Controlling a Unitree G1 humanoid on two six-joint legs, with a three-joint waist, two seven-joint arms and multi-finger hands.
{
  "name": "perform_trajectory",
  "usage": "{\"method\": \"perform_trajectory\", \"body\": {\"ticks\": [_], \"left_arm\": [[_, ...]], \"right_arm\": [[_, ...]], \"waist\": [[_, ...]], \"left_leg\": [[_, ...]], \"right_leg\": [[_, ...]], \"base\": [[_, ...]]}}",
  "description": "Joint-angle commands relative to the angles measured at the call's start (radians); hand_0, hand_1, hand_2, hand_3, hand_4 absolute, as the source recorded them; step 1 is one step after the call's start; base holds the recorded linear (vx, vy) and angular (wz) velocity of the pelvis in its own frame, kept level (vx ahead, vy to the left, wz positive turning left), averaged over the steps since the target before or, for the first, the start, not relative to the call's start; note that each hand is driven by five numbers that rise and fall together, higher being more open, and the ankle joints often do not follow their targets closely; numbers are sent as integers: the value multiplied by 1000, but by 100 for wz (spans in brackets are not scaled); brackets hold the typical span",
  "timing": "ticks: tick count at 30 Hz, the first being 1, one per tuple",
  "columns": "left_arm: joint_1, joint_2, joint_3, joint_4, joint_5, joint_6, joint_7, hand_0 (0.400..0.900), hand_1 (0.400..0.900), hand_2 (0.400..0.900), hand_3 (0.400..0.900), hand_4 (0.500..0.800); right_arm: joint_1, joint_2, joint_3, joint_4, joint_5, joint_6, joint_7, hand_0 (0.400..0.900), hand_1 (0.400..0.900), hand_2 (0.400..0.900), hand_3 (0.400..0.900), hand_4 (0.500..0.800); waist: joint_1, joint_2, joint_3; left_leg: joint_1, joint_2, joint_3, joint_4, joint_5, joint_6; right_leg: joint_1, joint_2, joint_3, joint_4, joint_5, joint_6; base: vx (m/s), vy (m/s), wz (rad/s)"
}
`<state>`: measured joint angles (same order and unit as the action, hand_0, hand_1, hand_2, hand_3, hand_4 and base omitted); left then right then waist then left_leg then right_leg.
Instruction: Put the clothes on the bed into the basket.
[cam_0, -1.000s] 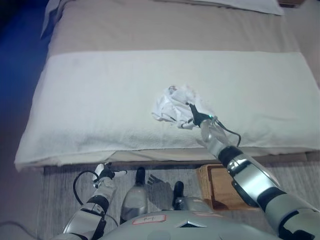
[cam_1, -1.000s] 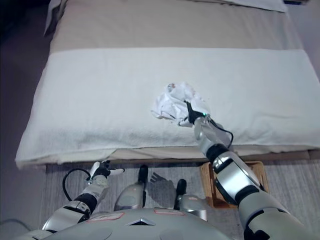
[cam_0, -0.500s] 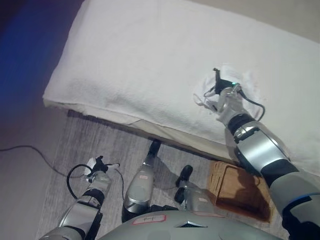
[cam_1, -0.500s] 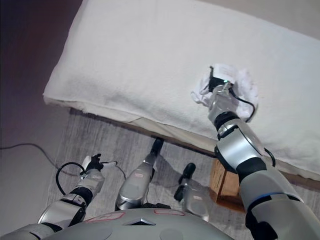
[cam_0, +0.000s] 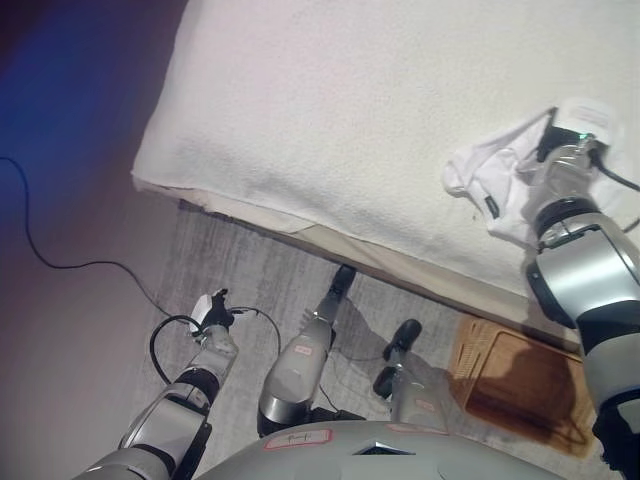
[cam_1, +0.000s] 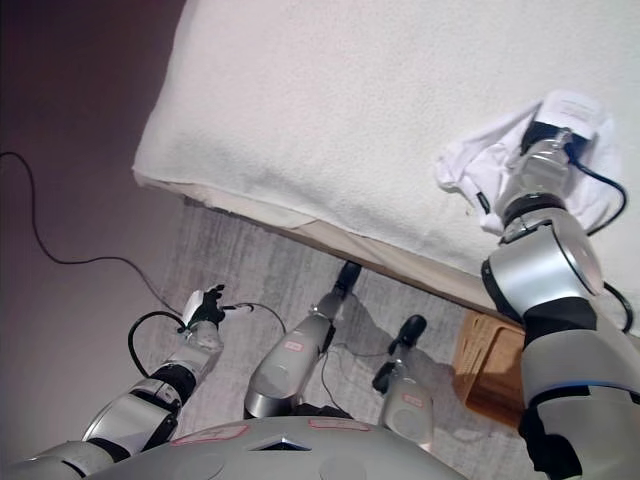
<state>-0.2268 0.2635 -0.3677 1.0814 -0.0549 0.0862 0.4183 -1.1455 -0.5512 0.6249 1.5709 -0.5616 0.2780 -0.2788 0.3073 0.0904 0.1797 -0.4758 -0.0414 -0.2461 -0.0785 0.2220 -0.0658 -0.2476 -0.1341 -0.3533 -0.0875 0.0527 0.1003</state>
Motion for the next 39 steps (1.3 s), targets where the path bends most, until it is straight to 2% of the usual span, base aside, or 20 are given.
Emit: {"method": "perform_trajectory", "body": {"ticks": [1,3,7,8,9,10,11,12,14,16,28,35,39], "left_arm": [[-5,20,-10,37,-8,8,5,900,900,900,900,800],[0,20,3,38,-3,8,1,900,900,900,900,800],[-26,18,6,62,-5,22,1,900,900,900,900,800],[-36,18,8,73,-8,24,0,900,900,900,900,800],[-52,20,15,89,-12,27,-5,900,900,900,900,800],[-54,19,18,96,-13,29,-8,900,900,900,900,800],[-56,19,19,105,-12,32,-12,900,900,900,900,800],[-56,19,19,106,-12,32,-12,900,900,900,900,800],[-50,24,32,130,-11,41,-23,900,900,900,900,800],[-52,30,40,143,-8,43,-27,900,900,900,900,800],[-105,46,63,180,-9,59,-9,900,900,900,900,800],[-100,48,72,192,-1,64,-3,900,900,900,900,800],[-103,46,86,200,11,72,-7,900,900,900,900,800]], "right_arm": [[-141,-122,103,22,-49,54,14,900,900,900,900,800],[-108,-116,105,0,-64,50,6,900,900,900,900,800],[-94,-78,100,0,-78,55,47,900,900,900,900,800],[-103,-70,99,2,-75,57,50,771,771,771,771,722],[-114,-58,92,-6,-58,52,53,682,682,682,682,669],[-107,-49,88,-11,-49,50,54,669,669,669,669,661],[-101,-42,82,-11,-42,51,58,761,761,761,761,716],[-101,-42,82,-12,-42,51,57,900,900,900,900,800],[-99,-14,67,-9,-37,55,60,900,900,900,900,800],[-87,0,57,-13,-26,50,50,400,400,400,400,500],[-38,106,12,-78,-1,50,-19,400,400,400,400,500],[-1,126,-18,-90,21,46,-47,400,400,400,400,500],[89,128,-64,-107,43,44,-65,400,400,400,400,500]], "waist": [[0,-3,-17],[-11,0,-19],[-22,8,-22],[-27,9,-22],[-42,13,-21],[-48,15,-20],[-53,16,-21],[-53,16,-20],[-65,21,-20],[-72,27,-19],[-115,23,-4],[-138,11,-5],[-165,-7,-18]], "left_leg": [[57,-29,73,-9,-69,18],[60,-27,83,-9,-71,20],[66,-23,93,-9,-73,20],[68,-22,95,-9,-73,19],[76,-20,100,-9,-73,18],[80,-19,104,-9,-73,17],[83,-18,105,-9,-74,17],[83,-18,105,-9,-74,17],[94,-15,114,-9,-77,19],[100,-12,122,-9,-78,20],[115,3,155,-9,-81,20],[131,16,173,-9,-86,19],[170,24,184,-9,-102,22]], "right_leg": [[17,-29,72,0,5,51],[13,-30,87,0,9,51],[13,-28,100,0,5,43],[15,-28,101,0,4,42],[18,-27,106,0,3,38],[20,-26,110,0,3,37],[22,-25,111,0,2,35],[23,-25,111,0,2,35],[25,-21,124,0,0,29],[23,-19,133,0,3,26],[12,-3,162,0,13,9],[20,4,176,0,14,1],[53,11,183,0,4,-5]], "base": [[16,21,-23],[-3,17,-24],[-11,-3,-8],[-25,-21,-8],[-32,-19,-10],[-35,-20,-13],[-21,-13,-7],[-31,-19,-10],[-47,-17,-15],[-52,-14,-15],[-53,-17,-9],[-27,-17,-8],[21,-36,-13]]}}
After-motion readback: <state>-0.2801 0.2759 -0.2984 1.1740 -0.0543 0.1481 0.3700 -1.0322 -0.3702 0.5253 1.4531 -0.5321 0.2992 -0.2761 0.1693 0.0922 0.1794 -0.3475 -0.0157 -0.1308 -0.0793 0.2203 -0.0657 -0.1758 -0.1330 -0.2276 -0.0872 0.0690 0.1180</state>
